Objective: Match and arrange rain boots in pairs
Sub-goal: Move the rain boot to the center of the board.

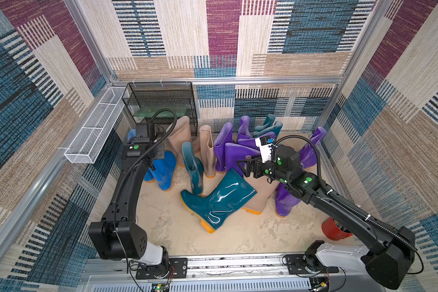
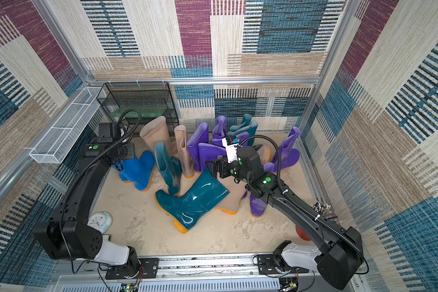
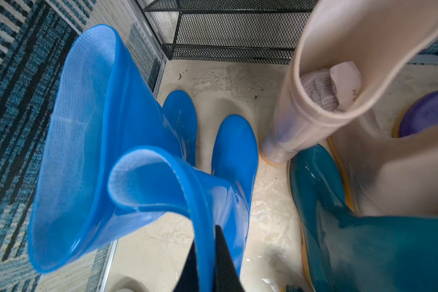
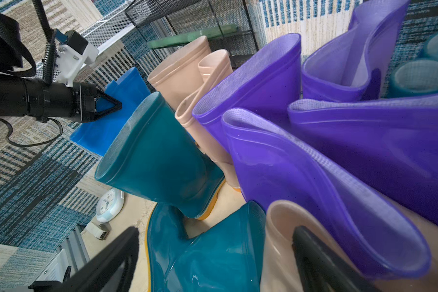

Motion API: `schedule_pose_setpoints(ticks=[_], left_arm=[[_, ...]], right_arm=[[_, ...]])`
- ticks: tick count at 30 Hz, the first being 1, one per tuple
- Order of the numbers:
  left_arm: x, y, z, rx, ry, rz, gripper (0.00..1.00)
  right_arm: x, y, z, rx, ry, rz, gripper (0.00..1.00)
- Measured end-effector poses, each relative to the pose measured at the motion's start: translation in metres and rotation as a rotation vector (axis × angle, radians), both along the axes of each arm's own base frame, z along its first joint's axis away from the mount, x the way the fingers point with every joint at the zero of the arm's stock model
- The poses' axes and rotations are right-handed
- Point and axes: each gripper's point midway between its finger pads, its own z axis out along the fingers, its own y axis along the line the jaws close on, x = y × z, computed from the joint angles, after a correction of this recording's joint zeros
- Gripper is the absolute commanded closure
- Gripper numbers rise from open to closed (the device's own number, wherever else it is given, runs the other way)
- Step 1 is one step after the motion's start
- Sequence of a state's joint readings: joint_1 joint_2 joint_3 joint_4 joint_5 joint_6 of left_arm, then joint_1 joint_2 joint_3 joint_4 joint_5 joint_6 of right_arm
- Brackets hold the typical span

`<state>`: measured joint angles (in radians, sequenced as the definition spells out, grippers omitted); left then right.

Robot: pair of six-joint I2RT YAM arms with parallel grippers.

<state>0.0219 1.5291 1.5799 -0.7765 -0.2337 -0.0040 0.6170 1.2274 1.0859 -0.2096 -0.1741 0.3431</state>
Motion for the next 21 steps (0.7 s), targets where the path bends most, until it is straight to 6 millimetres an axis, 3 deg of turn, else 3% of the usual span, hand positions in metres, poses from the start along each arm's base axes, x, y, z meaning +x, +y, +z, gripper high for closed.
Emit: schedule_pose_setpoints(ticks=[8,21], left_arm=[[0.05,0.004,-0.002,0.062,-0.031,-0.04,1.0],[0.082,-0.011,-0.011,0.07,-0.069,-0.169,1.0]], right_arm=[[0.013,-0.008,-0.013,-0.007,0.037,-0.012,0.03],[0.027,-0.009,-0.023,-0.005,0.071,-0.005,0.01]])
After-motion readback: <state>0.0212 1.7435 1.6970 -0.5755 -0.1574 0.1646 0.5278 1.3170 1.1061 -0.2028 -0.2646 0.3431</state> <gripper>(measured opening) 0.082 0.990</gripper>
